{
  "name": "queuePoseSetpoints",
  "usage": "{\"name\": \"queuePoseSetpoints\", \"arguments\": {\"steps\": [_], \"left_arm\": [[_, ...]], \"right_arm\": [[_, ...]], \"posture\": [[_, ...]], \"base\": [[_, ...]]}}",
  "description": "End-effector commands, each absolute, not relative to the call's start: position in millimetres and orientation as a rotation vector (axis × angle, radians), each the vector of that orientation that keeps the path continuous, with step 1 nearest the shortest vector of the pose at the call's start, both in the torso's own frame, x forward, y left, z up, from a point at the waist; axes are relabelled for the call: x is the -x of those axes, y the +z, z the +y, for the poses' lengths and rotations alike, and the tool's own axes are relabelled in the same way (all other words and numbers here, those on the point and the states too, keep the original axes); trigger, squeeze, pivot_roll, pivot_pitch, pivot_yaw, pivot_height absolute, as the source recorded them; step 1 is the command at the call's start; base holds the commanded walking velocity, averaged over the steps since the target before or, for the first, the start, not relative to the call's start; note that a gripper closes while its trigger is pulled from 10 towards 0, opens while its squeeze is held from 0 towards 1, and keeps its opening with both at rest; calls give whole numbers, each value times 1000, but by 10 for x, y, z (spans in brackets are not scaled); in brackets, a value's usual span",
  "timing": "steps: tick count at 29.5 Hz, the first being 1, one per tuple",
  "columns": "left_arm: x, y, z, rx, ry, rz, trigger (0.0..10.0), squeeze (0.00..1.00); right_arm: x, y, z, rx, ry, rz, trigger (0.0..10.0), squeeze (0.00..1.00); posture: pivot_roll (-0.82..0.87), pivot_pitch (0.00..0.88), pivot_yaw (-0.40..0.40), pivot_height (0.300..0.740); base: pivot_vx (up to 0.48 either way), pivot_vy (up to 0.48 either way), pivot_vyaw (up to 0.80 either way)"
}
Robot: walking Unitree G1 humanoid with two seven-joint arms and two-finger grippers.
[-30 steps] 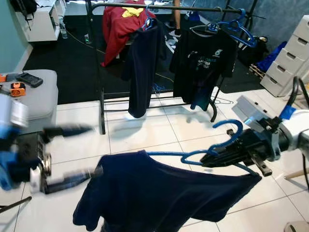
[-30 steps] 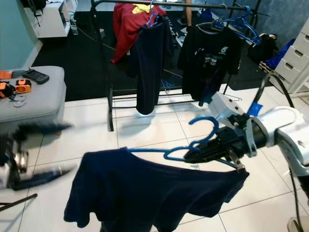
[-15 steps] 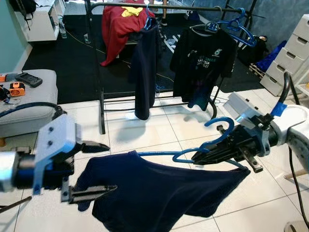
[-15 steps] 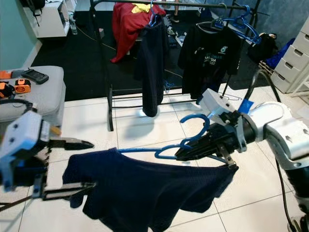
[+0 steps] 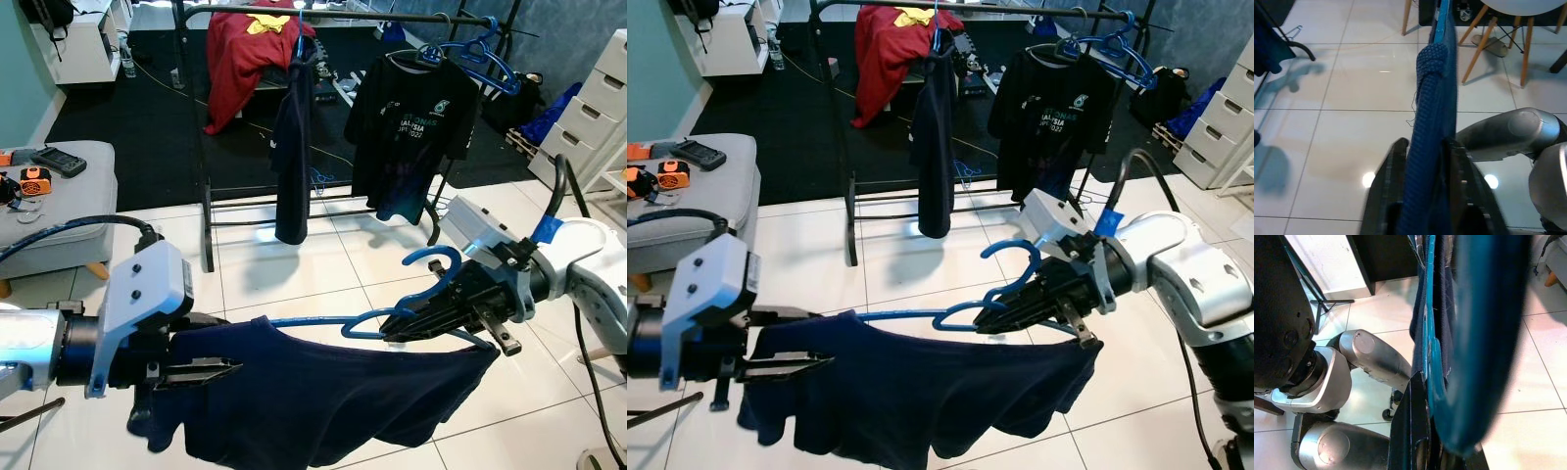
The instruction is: Hang hanger
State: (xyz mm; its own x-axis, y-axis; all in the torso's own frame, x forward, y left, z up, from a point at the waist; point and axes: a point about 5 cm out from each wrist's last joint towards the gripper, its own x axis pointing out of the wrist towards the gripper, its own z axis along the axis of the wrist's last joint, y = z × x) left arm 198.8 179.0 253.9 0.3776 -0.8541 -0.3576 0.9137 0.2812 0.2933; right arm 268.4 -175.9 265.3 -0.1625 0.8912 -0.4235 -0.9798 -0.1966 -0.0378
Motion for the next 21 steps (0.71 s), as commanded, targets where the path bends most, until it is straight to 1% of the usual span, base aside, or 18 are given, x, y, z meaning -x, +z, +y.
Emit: {"name": "queuePoseSetpoints", "arguments": {"steps": [1, 6, 12, 13, 14, 21], "left_arm": [[-1971, 2524, 1778, -528, -1200, 176, 0, 0], [-2009, 2530, 1739, -512, -1199, 153, 0, 0], [-2041, 2558, 1763, -472, -1182, 116, 0, 0], [-2048, 2566, 1785, -471, -1175, 114, 0, 0], [-2053, 2572, 1800, -471, -1170, 114, 0, 0], [-2063, 2615, 1885, -464, -1145, 103, 0, 0]], "right_arm": [[-2659, 2692, -1722, 437, 1754, 261, 10000, 0], [-2673, 2670, -1691, 437, 1746, 252, 10000, 0], [-2693, 2649, -1688, 415, 1717, 255, 10000, 0], [-2710, 2666, -1693, 384, 1704, 248, 10000, 247], [-2723, 2678, -1696, 361, 1694, 243, 10000, 1000], [-2764, 2684, -1804, 341, 1642, 248, 10000, 1000]], "posture": [[-101, 117, -52, 740], [-98, 120, -52, 740], [-99, 122, -50, 740], [-99, 123, -49, 740], [-99, 123, -49, 740], [-99, 124, -50, 740]], "base": [[0, 0, 0], [0, 0, 0], [0, 0, 0], [0, 0, 0], [0, 0, 0], [0, 0, 0]]}}
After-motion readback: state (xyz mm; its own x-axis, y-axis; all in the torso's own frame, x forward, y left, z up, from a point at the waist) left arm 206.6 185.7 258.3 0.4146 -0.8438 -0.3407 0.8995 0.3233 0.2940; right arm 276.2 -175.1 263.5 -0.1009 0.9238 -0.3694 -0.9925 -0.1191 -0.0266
